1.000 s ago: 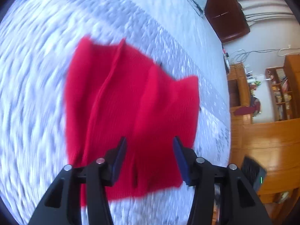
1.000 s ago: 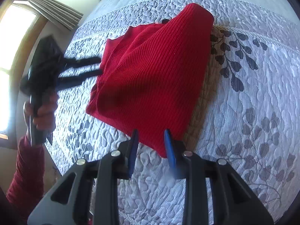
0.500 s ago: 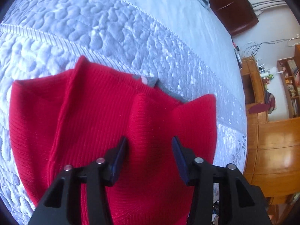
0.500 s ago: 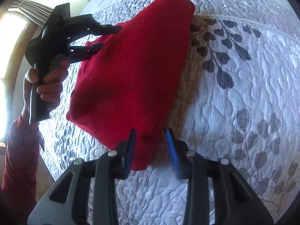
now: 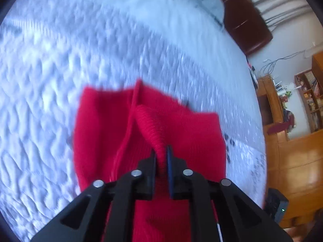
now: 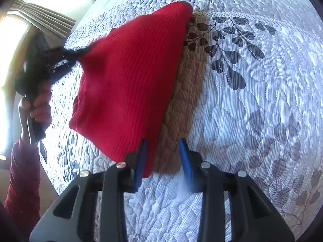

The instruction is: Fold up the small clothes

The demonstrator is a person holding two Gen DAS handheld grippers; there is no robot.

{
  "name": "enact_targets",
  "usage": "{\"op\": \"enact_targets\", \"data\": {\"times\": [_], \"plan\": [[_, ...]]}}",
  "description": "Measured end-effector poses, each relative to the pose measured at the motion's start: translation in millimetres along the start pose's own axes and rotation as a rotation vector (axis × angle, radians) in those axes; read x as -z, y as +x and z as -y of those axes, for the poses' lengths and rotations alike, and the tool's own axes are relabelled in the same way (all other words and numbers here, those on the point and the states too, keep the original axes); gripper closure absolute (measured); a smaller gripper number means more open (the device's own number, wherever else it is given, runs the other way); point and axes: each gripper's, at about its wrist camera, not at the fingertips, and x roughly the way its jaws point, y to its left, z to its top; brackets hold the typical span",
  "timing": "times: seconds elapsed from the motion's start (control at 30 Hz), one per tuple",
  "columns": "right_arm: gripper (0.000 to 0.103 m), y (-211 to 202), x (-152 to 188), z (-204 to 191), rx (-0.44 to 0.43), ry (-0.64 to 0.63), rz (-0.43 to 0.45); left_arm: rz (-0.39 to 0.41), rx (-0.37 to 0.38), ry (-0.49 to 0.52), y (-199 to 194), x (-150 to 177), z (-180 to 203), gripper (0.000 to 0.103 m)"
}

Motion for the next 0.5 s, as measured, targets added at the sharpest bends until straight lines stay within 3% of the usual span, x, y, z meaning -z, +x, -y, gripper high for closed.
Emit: {"op": "enact_targets", "data": {"times": [0.13,0.3,0.5], "plan": [[0.069,-3.1,4.4,-1.3,0.005,-0.012,-0.003,-0.003,0.054,-0.028,-21.3,24.5,-10.4,0.046],[0.069,-7.5,8.2,1.1,0.009,-0.016,-0.001,-0.108,0.081,-0.07,-28.7,77.0,-22.1,0.042],[0.069,-1.8,10.9,-6.2,-0.001,-0.007,-0.012,-0.175,0.104,-0.096,-1.2,95.7,-22.1,0.041]]}}
